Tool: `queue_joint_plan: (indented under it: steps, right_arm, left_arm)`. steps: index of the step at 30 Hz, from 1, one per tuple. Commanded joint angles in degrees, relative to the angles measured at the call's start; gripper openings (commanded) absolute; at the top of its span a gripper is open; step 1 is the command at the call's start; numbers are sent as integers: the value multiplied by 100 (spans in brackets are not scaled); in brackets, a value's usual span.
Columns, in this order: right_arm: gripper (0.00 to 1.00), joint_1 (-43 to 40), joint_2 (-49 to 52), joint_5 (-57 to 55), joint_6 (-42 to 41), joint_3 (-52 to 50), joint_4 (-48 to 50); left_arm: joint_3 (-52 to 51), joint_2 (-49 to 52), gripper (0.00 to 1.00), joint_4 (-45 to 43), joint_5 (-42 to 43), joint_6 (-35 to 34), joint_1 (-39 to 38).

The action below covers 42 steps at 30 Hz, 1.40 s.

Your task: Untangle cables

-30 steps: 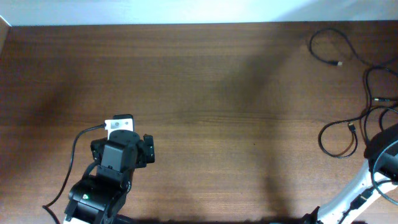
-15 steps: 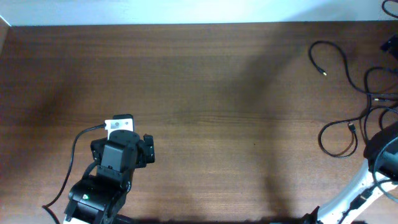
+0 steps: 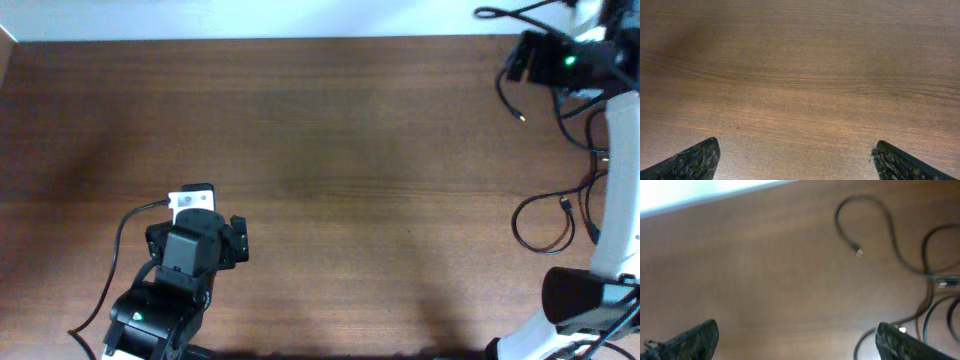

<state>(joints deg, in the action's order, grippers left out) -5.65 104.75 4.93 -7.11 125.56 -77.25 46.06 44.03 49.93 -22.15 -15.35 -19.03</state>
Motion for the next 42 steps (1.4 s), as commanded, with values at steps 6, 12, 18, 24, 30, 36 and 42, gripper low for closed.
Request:
queue_joint_plan:
  steps: [6, 12, 18, 24, 30, 36, 42]
  right_arm:
    - [99, 1320, -116, -254, 68, -4, -975]
    - [99, 2192, -116, -245, 70, -4, -1187]
    - [99, 2295, -114, -243, 70, -4, -1215]
    - [99, 2295, -114, -243, 70, -4, -1209]
    - [99, 2295, -114, -243, 70, -4, -1209]
    - [99, 2295, -114, -243, 70, -4, -1209]
    - [99, 2295, -114, -243, 70, -4, -1209]
  left_arm:
    - [17, -28, 99, -11, -61, 90, 35]
    - [17, -28, 99, -11, -61, 90, 35]
    - [17, -28, 99, -11, -61, 90, 35]
    - [17, -28, 99, -11, -59, 90, 35]
    - [17, -28, 99, -11, -61, 90, 35]
    - [17, -31, 99, -9, -61, 92, 35]
    - [17, -96, 99, 223, -61, 90, 35]
